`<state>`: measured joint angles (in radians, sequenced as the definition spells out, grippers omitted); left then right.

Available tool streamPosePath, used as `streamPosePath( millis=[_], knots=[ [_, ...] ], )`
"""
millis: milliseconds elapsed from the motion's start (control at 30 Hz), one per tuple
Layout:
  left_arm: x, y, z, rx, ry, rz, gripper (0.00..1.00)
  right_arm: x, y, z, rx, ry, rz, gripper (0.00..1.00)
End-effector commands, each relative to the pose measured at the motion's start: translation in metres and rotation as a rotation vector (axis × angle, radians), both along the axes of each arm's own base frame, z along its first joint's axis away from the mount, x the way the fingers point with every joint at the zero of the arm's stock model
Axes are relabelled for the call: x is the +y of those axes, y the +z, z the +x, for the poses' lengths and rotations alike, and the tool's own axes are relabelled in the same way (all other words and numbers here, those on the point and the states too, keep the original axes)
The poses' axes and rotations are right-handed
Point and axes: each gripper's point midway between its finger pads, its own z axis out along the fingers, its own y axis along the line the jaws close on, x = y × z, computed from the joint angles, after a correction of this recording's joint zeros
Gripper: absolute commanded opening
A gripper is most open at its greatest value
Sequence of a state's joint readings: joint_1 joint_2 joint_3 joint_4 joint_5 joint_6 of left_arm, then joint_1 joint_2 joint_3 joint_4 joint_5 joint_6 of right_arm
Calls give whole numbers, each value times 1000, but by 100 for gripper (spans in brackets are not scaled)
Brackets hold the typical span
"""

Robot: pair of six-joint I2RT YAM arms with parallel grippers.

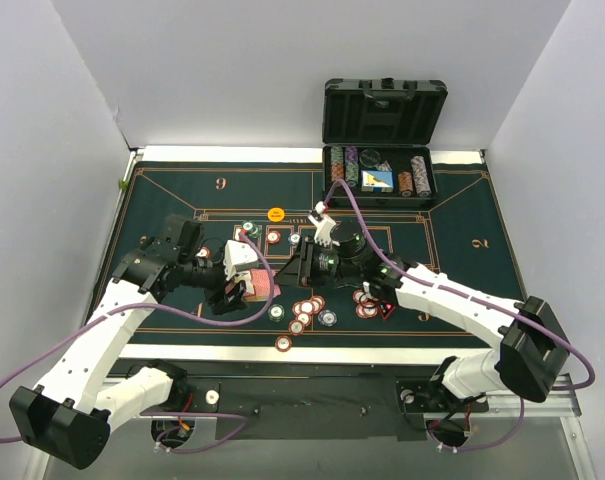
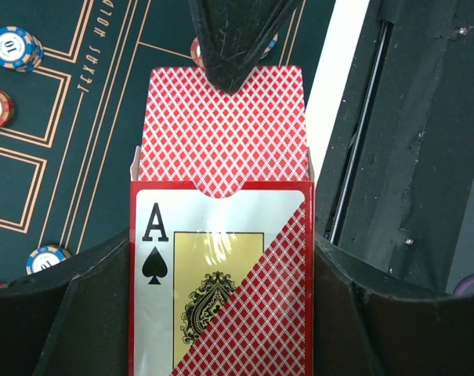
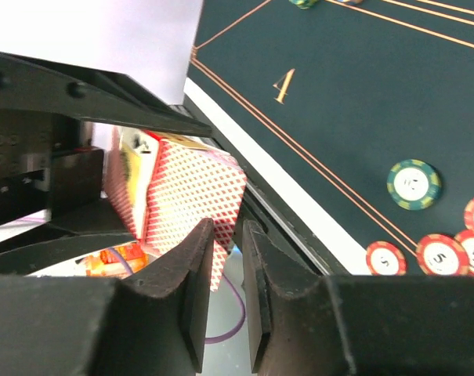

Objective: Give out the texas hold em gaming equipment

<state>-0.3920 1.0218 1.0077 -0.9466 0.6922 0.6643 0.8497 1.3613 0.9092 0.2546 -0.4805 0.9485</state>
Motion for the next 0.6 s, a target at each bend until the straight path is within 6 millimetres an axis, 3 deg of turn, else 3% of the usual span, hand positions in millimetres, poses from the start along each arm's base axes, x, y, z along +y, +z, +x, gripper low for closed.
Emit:
streamPosePath(
  millis=[0, 167, 400, 567],
  knots=[
    [-15, 55, 11, -133, -15, -134, 0, -25, -38, -4, 19, -20, -151, 20],
    [-16, 57, 11, -133, -11, -145, 0, -25, -37, -8, 14, -12, -155, 34],
    [-15, 53, 12, -131, -4, -141, 0, -28, -21, -8, -12, -22, -127, 36],
    [-13, 48, 9, -119, -5, -131, 0, -43, -7, -4, -36, -61, -118, 36]
  ],
)
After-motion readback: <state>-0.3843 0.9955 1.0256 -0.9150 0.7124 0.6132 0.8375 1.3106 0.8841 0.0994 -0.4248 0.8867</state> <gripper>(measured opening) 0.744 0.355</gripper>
